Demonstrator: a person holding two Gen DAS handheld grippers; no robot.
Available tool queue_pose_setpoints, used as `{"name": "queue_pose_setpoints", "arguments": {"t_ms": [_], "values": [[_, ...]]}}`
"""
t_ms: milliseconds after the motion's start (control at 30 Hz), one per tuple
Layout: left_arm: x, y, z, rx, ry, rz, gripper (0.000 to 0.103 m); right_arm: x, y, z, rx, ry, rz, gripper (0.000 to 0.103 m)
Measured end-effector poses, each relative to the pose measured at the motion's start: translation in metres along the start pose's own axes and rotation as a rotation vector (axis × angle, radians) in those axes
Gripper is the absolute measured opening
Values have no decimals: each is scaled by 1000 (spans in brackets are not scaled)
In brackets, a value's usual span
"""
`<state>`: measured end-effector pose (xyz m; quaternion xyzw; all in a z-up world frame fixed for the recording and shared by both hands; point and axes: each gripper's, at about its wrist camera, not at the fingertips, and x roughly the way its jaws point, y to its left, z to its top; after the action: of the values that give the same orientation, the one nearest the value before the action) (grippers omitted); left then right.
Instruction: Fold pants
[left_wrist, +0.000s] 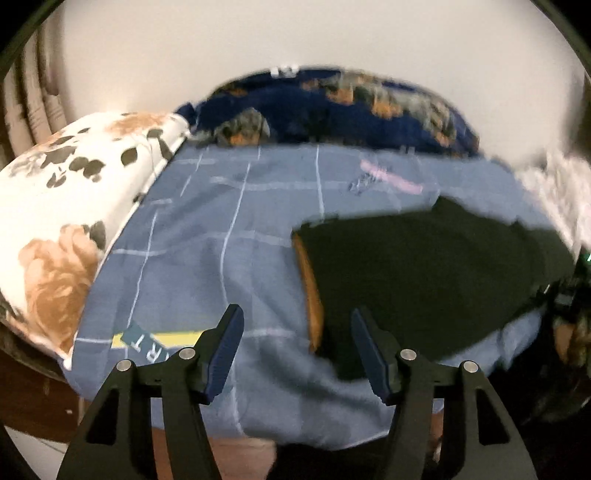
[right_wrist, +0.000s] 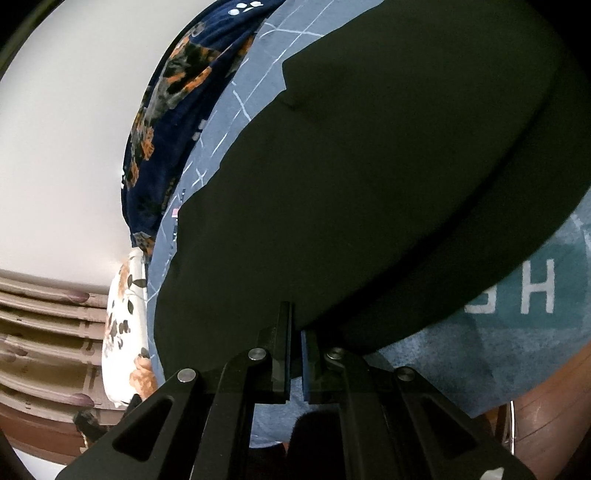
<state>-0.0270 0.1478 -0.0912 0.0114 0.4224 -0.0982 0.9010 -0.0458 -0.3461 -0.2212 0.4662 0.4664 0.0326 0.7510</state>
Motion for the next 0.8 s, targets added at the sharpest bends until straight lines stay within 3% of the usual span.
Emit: {"name": "queue_pose_setpoints", "arguments": {"t_ms": [167,233,333,467,667,800], "values": [[11,-49,17,55,-3,-139,61,0,-1,-1,2,-8,12,5],[32,-80,18,113,37,-186,61,0,-1,-2,2,-9,15,5],[72,-109,10,189,109,-184,60,0,-1,-1,0,-2,28,6],[111,-110,-6,162,227,-161,56,-12,-8,10,25,4,72,9],[108,-112,-14,164,207,-146,56,-49,-42,70,42,-92,71,12],[108,-114,-13,151,216,-145,56,-79,-105,127,217,-210,154,12]]}}
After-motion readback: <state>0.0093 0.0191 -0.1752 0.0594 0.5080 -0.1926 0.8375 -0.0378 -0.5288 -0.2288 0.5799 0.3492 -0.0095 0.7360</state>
